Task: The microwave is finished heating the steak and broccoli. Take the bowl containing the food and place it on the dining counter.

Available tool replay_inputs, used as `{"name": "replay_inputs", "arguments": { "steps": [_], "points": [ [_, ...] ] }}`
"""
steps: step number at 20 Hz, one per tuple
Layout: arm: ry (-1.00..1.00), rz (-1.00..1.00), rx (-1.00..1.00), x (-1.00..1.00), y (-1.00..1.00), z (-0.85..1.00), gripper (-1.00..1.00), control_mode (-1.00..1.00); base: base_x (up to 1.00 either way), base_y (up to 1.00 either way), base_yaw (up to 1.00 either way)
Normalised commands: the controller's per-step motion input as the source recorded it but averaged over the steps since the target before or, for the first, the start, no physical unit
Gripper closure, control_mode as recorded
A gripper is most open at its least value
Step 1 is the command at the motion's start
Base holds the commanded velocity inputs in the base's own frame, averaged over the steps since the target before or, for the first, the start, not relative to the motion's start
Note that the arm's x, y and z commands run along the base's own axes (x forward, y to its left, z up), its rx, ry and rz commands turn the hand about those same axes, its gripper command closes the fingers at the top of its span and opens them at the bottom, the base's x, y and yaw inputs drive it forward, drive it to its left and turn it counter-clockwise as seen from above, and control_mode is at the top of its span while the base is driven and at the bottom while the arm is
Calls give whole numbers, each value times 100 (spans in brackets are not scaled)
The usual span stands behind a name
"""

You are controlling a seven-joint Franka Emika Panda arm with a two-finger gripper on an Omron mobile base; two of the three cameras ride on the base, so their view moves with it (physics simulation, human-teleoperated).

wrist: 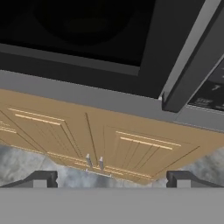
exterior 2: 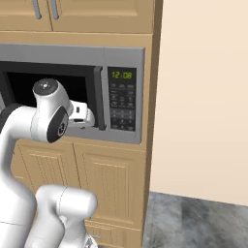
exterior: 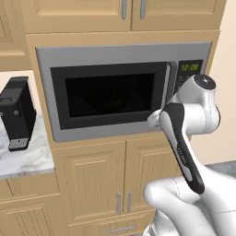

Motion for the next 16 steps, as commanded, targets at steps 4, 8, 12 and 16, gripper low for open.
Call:
{"name": "replay_inputs", "arguments": {
  "steps": [4,8,12,16],
  "points": [
    [0,0,0,0,0,0,-100,100,-34,-23,0],
    [0,0,0,0,0,0,-100,100,-39,-40,0],
    [0,0,0,0,0,0,-100,100,-36,-24,0],
    [0,0,0,0,0,0,-100,100,-18,-3,0]
  ]
}}
